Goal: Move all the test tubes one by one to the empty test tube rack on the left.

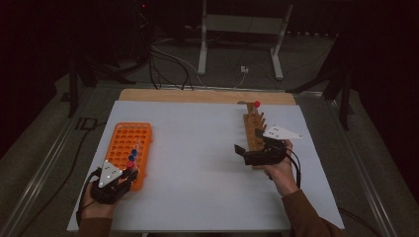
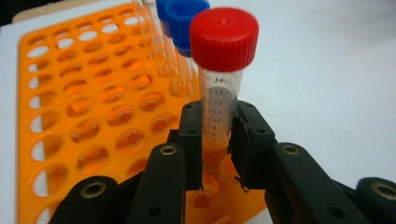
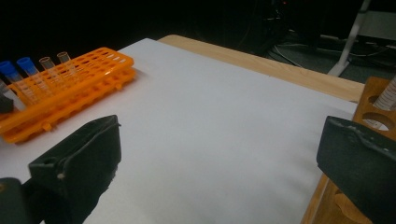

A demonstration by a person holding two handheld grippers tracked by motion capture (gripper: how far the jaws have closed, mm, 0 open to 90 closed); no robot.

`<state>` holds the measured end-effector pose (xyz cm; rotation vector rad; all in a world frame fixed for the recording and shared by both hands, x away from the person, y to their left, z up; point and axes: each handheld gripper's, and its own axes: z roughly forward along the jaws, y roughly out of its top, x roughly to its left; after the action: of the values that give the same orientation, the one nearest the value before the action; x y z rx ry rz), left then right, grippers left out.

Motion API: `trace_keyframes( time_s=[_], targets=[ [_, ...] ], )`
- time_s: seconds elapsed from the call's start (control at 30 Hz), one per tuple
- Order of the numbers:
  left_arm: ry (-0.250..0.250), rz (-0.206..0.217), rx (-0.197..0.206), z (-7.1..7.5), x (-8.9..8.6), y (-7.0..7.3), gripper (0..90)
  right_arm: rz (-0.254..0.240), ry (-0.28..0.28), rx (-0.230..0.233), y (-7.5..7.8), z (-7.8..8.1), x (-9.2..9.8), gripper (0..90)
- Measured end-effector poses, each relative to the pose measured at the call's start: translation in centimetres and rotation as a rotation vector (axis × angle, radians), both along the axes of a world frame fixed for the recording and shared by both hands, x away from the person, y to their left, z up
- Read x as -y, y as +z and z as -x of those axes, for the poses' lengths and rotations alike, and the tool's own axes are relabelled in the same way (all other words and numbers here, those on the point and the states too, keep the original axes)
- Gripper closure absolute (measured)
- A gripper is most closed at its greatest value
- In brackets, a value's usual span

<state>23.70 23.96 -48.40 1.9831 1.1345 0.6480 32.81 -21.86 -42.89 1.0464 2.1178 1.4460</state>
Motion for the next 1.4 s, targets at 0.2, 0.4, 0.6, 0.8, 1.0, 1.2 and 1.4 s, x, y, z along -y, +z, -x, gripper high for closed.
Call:
trace_keyframes(
  time_s=[0.2, 0.4, 0.6, 0.8, 1.0, 1.2, 1.4],
  targets=[
    [0.008, 0.010, -0.007, 0.0, -0.1, 0.0, 75.3, 0.002, 0.005, 0.000, -0.1, 0.0, -0.2, 0.2],
    [0.020, 0.034, -0.005, 0.4, -0.2, 0.3, 62.6, 0.001, 0.003, -0.003, -0.1, -0.1, 0.0, 0.2],
    [0.043, 0.121, 0.053, 0.8, -0.7, 1.5, 44.7, 0.009, -0.004, 0.001, 0.0, -0.2, 0.3, 0.2],
    [0.049, 0.199, 0.120, 0.7, -0.8, 3.1, 27.3, 0.018, -0.018, 0.006, 0.2, -0.6, 0.7, 0.2],
    [0.072, 0.270, 0.168, -0.4, -0.1, 4.4, 16.0, 0.032, -0.043, 0.018, 0.8, -1.5, 1.2, 0.2],
    [0.063, 0.340, 0.222, -1.5, 1.1, 5.6, 12.4, 0.037, -0.082, 0.032, 1.5, -2.7, 1.9, 0.2],
    [0.037, 0.363, 0.203, -2.8, 2.9, 6.1, 8.6, 0.054, -0.122, 0.034, 2.0, -4.4, 2.3, 0.3]
  ],
)
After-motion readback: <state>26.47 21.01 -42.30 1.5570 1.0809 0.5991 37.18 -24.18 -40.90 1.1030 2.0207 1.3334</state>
